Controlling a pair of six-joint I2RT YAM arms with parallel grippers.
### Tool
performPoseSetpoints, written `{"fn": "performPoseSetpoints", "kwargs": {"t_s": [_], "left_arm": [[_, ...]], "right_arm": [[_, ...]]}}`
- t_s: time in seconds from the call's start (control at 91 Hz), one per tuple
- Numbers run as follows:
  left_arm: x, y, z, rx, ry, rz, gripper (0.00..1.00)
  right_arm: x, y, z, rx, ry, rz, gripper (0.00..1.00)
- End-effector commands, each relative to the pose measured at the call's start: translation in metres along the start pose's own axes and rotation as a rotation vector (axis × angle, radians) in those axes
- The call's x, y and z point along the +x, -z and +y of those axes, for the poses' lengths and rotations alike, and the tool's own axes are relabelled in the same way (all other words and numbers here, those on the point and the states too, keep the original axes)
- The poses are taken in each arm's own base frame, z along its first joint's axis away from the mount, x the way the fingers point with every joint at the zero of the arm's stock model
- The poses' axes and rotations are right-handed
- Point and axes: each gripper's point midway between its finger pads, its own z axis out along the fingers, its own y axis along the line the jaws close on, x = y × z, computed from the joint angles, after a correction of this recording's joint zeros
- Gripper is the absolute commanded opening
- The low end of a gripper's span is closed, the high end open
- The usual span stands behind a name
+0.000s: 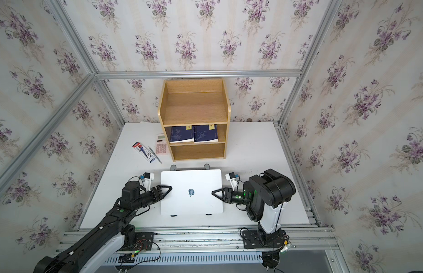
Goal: Close the laptop lid and set it aside
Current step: Pick up the laptop from the computer stand.
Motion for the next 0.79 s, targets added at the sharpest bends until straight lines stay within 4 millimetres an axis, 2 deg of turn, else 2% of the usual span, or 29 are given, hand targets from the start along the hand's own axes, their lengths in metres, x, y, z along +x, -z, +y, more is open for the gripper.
{"fn": "performPoseSetpoints", "kwargs": {"t_s": [0.0, 0.044, 0.209, 0.494, 0.78], "left_arm": [[-0.001, 0.000, 0.004, -0.031, 0.013, -0.004, 0.60], [-0.001, 0.000, 0.005, -0.036, 0.015, -0.003, 0.60], [0.000, -0.001, 0.008, -0.049, 0.020, 0.004, 0.60], [0.002, -0.003, 0.006, -0.044, 0.015, 0.014, 0.60], [0.001, 0.000, -0.002, -0.018, -0.009, 0.003, 0.60]], "right_arm": [[-0.015, 0.006, 0.041, -0.129, 0.199, -0.074, 0.32], [-0.014, 0.006, 0.040, -0.127, 0.190, -0.071, 0.27], [-0.014, 0.006, 0.043, -0.135, 0.189, -0.072, 0.21], [-0.022, 0.005, 0.073, -0.213, 0.238, -0.093, 0.24], [-0.025, 0.002, 0.089, -0.257, 0.234, -0.089, 0.22]]}}
